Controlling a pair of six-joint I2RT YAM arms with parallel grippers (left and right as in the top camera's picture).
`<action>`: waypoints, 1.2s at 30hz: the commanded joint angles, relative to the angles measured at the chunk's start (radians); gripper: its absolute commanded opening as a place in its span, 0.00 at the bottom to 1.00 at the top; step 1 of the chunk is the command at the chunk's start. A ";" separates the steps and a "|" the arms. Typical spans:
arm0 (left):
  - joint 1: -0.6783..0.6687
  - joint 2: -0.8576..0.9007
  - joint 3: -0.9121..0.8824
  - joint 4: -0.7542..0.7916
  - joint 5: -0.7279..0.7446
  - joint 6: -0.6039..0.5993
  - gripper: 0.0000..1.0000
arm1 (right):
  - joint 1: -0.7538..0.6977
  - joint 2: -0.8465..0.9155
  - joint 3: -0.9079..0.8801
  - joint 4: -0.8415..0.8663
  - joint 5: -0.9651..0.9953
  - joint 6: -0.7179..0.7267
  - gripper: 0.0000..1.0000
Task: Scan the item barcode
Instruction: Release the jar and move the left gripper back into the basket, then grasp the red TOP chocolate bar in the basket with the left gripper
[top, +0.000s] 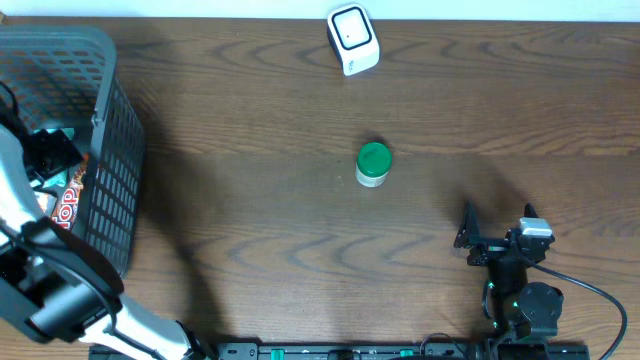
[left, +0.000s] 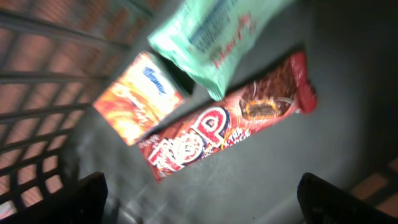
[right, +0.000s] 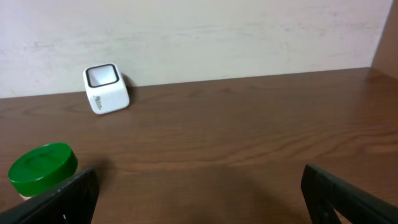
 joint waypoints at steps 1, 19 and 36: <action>0.003 0.069 0.018 -0.031 0.031 0.095 0.98 | 0.010 -0.006 -0.001 -0.003 0.008 -0.009 0.99; 0.003 0.234 0.016 -0.004 0.095 0.384 0.98 | 0.010 -0.006 -0.001 -0.003 0.008 -0.009 0.99; 0.003 0.312 -0.016 0.074 0.099 0.410 0.91 | 0.010 -0.006 -0.001 -0.003 0.008 -0.009 0.99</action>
